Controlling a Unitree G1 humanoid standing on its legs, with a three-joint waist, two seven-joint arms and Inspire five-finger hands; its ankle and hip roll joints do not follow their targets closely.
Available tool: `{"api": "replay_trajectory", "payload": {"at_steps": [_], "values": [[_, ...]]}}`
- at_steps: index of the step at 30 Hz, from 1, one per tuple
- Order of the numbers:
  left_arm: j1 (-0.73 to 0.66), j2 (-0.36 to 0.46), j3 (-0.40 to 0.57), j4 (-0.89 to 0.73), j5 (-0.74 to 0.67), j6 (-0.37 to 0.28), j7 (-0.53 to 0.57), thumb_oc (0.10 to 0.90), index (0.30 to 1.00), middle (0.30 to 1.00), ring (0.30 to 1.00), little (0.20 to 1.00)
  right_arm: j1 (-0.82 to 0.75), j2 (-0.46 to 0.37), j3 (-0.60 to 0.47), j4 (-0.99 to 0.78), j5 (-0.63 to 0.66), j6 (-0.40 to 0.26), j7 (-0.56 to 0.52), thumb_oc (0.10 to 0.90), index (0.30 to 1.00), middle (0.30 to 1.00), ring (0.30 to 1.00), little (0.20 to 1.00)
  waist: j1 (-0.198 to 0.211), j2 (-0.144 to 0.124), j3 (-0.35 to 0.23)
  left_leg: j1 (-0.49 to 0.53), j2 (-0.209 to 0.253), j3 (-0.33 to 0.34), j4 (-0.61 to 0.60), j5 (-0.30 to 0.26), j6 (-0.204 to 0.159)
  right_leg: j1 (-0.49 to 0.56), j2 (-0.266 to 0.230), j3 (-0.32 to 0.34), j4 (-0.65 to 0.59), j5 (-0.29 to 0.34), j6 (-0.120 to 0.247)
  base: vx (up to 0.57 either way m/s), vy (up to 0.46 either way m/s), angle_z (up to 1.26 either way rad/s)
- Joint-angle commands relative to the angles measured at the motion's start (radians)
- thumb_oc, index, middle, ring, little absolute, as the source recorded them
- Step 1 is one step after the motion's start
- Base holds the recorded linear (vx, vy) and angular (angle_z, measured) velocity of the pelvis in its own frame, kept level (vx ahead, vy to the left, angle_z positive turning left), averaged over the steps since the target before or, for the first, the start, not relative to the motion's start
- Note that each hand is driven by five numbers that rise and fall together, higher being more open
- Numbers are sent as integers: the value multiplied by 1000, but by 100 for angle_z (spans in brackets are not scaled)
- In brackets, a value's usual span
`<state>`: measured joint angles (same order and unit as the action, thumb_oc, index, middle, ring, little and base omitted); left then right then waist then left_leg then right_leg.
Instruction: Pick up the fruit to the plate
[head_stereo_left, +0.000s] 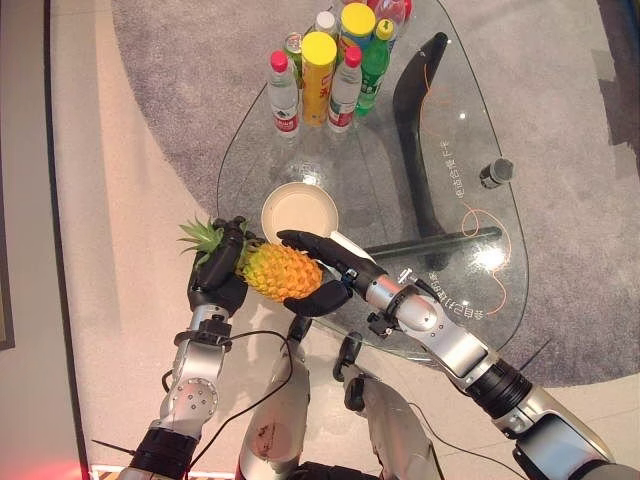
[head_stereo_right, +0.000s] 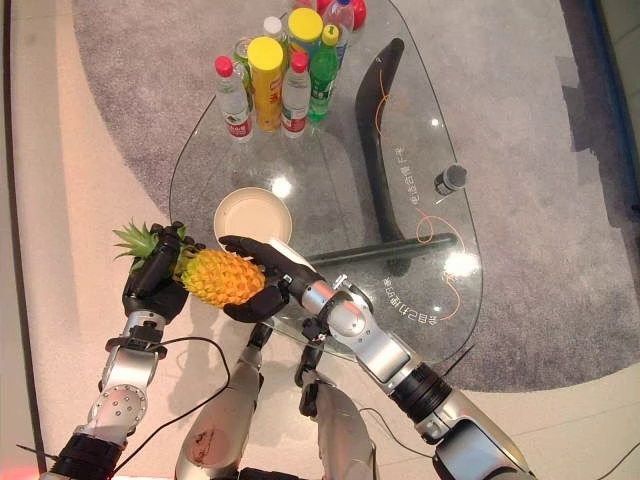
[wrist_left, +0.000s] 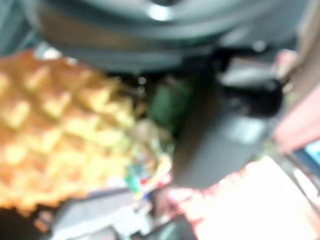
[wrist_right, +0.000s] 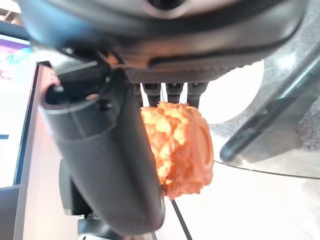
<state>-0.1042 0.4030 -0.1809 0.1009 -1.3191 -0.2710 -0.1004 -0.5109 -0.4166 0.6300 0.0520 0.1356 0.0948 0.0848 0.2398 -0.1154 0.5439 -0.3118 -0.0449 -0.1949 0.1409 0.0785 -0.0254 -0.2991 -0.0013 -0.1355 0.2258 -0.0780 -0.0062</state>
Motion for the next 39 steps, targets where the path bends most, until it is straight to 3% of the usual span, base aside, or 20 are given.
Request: {"api": "replay_trajectory", "payload": {"at_steps": [1,14,23,25,26,30,39], "values": [[-64,-57,-21,-257,-1,-38,-174,100,300,300,300,200,-28,18,-24,-141,-56,-39,-59,800,900,900,900,900,-23,-19,-24,-22,-85,-27,111,-129,76,53,-2,-11,-41,73,36,-1,11,-4],[-31,-54,3,-268,29,-85,-195,100,300,300,300,200,87,-56,-144,-227,-121,-44,-139,800,900,900,900,900,-58,-24,-24,-32,-77,-6,109,-130,80,34,1,-1,-36,74,41,-3,3,-2],[-17,-9,56,-269,234,-243,-101,100,300,300,300,200,194,-119,-242,-282,-124,-61,-133,800,900,900,900,900,-88,-22,-24,-33,-68,19,107,-129,79,24,-1,11,-28,70,46,-6,15,-7],[-19,3,67,-269,308,-294,-65,100,300,300,300,200,206,-123,-250,-288,-119,-60,-130,800,900,900,900,900,-91,-21,-24,-33,-68,21,108,-130,79,23,-1,13,-26,68,46,-5,17,-10],[-26,15,75,-271,399,-349,-12,100,300,300,300,200,208,-125,-252,-289,-114,-58,-130,800,900,900,900,900,-93,-21,-24,-37,-67,21,110,-129,78,18,-1,14,-24,68,45,-15,14,-5],[-54,41,93,-274,609,-424,158,100,300,300,300,200,212,-117,-248,-286,-99,-60,-122,800,900,900,900,900,-96,-23,-24,-46,-66,23,117,-130,76,9,-3,15,-16,65,45,0,0,0],[-105,78,102,-254,809,-475,364,100,300,300,300,200,196,-109,-221,-266,-76,-47,-133,800,900,900,900,900,-104,-31,-24,-52,-60,29,113,-129,70,0,-1,18,-13,64,46,0,0,0]]}}
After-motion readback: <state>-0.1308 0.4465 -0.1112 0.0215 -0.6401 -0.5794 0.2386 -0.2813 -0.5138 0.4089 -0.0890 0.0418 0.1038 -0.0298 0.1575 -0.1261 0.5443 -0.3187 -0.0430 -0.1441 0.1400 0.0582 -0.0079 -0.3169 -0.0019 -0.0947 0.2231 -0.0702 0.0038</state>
